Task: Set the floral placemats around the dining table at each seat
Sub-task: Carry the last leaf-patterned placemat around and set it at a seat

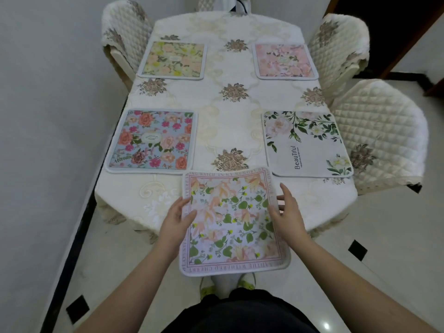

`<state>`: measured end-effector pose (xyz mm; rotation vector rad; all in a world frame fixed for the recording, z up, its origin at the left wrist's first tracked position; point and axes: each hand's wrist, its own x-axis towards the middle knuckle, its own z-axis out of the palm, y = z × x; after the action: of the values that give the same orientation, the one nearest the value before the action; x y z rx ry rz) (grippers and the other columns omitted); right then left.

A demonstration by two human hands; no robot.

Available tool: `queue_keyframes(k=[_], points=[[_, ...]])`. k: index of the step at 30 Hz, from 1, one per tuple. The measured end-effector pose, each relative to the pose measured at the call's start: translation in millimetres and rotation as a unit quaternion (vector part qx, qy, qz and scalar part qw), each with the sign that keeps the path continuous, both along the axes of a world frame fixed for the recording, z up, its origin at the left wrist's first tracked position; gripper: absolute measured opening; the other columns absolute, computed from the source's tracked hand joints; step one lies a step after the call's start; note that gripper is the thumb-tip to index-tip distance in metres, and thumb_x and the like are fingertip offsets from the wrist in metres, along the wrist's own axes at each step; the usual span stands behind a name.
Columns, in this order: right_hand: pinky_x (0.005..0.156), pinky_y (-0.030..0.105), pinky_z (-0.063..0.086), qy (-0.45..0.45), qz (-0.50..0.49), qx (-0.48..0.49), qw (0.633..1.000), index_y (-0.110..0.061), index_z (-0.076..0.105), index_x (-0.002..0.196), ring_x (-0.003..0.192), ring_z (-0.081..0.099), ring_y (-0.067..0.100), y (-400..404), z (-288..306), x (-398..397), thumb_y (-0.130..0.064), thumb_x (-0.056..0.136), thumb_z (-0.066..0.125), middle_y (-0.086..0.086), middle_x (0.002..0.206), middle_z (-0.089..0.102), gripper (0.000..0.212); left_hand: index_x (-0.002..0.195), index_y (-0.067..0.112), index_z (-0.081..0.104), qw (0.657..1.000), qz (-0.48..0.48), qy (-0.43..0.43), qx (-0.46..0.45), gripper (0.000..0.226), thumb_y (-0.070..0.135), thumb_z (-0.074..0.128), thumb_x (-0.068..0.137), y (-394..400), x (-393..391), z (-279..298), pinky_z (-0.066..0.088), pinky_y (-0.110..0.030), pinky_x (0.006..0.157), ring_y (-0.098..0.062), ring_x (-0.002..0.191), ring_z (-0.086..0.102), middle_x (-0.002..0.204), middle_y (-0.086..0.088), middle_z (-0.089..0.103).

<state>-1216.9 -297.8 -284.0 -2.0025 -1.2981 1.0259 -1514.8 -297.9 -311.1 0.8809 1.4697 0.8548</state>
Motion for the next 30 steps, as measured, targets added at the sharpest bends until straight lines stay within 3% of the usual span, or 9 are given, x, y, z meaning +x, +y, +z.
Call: queue_keyframes(k=[2, 4, 8, 11, 13, 17, 20, 24, 30], points=[[0.063, 0.022, 0.047, 0.026, -0.014, -0.049, 0.998, -0.027, 0.025, 0.150, 0.087, 0.060, 0.006, -0.2, 1.4, -0.1, -0.027, 0.096, 0.057, -0.002, 0.120, 0.058, 0.063, 0.141, 0.035, 0.045, 0.994, 0.031, -0.099, -0.029, 0.063, 0.023, 0.074, 0.087, 2.4, -4.7, 0.2, 0.044, -0.056, 0.105, -0.024, 0.132, 0.049, 0.146, 0.004, 0.046], [0.064, 0.022, 0.047, 0.026, 0.016, -0.100, 0.994, -0.026, 0.036, 0.143, 0.089, 0.061, 0.011, -5.7, 0.8, -1.2, -0.027, 0.095, 0.057, -0.003, 0.122, 0.062, 0.053, 0.151, 0.032, 0.029, 0.992, 0.010, -0.116, -0.058, 0.078, 0.014, 0.073, 0.088, 3.6, -6.4, 0.8, 0.047, -0.057, 0.102, -0.024, 0.127, 0.054, 0.144, 0.000, 0.048], [0.082, 0.032, 0.050, 0.011, 0.030, -0.108, 0.994, -0.025, 0.034, 0.144, 0.097, 0.057, 0.015, -24.4, -1.5, -5.4, -0.021, 0.095, 0.056, -0.004, 0.126, 0.060, 0.054, 0.142, 0.035, 0.041, 0.997, -0.064, -0.028, -0.044, 0.066, 0.011, 0.071, 0.088, 1.0, -8.6, -4.2, 0.054, -0.051, 0.094, -0.019, 0.112, 0.065, 0.132, 0.001, 0.062], [0.094, 0.037, 0.049, 0.029, -0.004, -0.088, 0.996, -0.025, 0.032, 0.147, 0.108, 0.058, 0.017, -37.3, -1.9, -7.2, -0.015, 0.094, 0.056, -0.003, 0.133, 0.058, 0.059, 0.146, 0.043, 0.034, 0.990, -0.134, 0.045, -0.013, 0.070, 0.017, 0.069, 0.090, -3.0, -7.9, 1.8, 0.055, -0.043, 0.092, -0.011, 0.112, 0.065, 0.131, 0.013, 0.061], [0.095, 0.038, 0.049, 0.043, -0.015, -0.068, 0.997, -0.028, 0.029, 0.149, 0.112, 0.058, 0.015, -45.3, -1.0, -6.9, -0.013, 0.093, 0.057, -0.005, 0.134, 0.057, 0.064, 0.145, 0.046, 0.033, 0.986, -0.157, 0.061, 0.003, 0.069, 0.017, 0.066, 0.092, -1.6, -5.2, 8.2, 0.057, -0.041, 0.087, -0.010, 0.109, 0.066, 0.132, 0.012, 0.061], [0.088, 0.030, 0.048, 0.039, -0.047, -0.031, 0.998, -0.031, 0.024, 0.151, 0.108, 0.057, 0.009, -62.0, 7.2, 3.4, -0.014, 0.094, 0.058, -0.010, 0.131, 0.056, 0.069, 0.145, 0.038, 0.034, 0.985, -0.172, 0.031, -0.009, 0.068, 0.006, 0.063, 0.092, 7.5, 11.2, 29.8, 0.059, -0.028, 0.062, -0.012, 0.088, 0.074, 0.119, 0.001, 0.066], [0.087, 0.027, 0.048, 0.039, -0.090, 0.009, 0.995, -0.034, 0.025, 0.151, 0.112, 0.057, 0.010, -75.9, 22.6, 19.4, -0.014, 0.093, 0.059, -0.012, 0.131, 0.055, 0.069, 0.144, 0.041, 0.034, 0.980, -0.199, 0.025, 0.003, 0.068, 0.010, 0.064, 0.092, 16.1, 32.4, 51.9, 0.061, -0.034, 0.066, -0.015, 0.088, 0.074, 0.120, 0.001, 0.066], [0.071, 0.011, 0.046, 0.055, -0.157, 0.061, 0.984, -0.041, 0.028, 0.147, 0.100, 0.059, -0.004, -97.2, 52.9, 51.3, -0.015, 0.095, 0.059, -0.021, 0.122, 0.055, 0.066, 0.144, 0.042, 0.033, 0.974, -0.224, 0.010, 0.014, 0.067, 0.011, 0.062, 0.094, 31.4, 72.4, 77.1, 0.061, -0.045, 0.073, -0.019, 0.087, 0.075, 0.117, 0.004, 0.068], [0.077, 0.023, 0.056, 0.059, -0.228, 0.127, 0.964, -0.038, 0.035, 0.144, 0.104, 0.064, 0.001, -137.7, 84.9, 111.4, -0.014, 0.093, 0.061, -0.020, 0.123, 0.060, 0.062, 0.142, 0.042, 0.036, 0.956, -0.289, 0.013, 0.055, 0.062, 0.013, 0.062, 0.094, 39.7, 155.0, 112.8, 0.061, -0.051, 0.072, -0.025, 0.081, 0.075, 0.112, 0.003, 0.069]])
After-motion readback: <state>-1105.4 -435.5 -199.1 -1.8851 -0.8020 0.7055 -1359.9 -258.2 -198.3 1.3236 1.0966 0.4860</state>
